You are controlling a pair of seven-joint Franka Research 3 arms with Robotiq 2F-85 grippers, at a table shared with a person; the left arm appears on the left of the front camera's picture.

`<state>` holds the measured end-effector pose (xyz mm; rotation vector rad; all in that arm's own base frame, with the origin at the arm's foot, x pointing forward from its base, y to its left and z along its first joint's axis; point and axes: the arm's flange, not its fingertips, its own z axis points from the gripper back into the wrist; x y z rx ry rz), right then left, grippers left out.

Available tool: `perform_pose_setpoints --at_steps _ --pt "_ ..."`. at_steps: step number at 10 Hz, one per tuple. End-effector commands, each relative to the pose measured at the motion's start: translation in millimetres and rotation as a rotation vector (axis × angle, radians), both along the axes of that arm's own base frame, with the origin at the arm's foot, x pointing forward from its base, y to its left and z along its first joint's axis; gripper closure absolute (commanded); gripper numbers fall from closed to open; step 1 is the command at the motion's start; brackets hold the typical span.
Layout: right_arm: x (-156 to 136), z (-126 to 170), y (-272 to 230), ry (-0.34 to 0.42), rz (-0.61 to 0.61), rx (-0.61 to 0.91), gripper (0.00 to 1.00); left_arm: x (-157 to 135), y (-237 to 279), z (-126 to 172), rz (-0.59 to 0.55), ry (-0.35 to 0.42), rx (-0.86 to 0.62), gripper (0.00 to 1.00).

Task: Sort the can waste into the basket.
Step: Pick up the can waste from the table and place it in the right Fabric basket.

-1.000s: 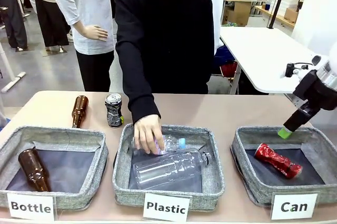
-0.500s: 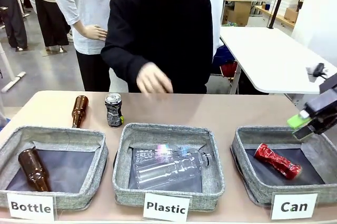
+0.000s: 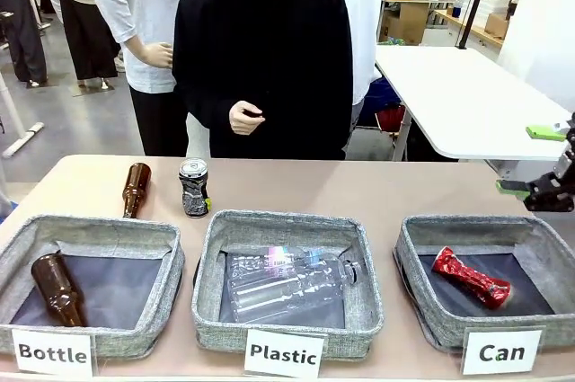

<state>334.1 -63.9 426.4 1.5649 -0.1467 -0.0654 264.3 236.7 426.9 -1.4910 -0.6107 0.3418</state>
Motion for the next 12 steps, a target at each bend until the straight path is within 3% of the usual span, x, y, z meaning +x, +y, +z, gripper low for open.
perform_pose_setpoints --at_steps 1,12 --pt "-3.2 12.8 7.1 -0.039 0.113 -0.136 0.0 -0.1 0.6 4.1 0.004 -0.008 -0.021 0.0" --pt "-3.2 12.8 7.1 -0.039 0.113 -0.136 0.0 -0.1 0.6 4.1 0.004 -0.008 -0.021 0.0"
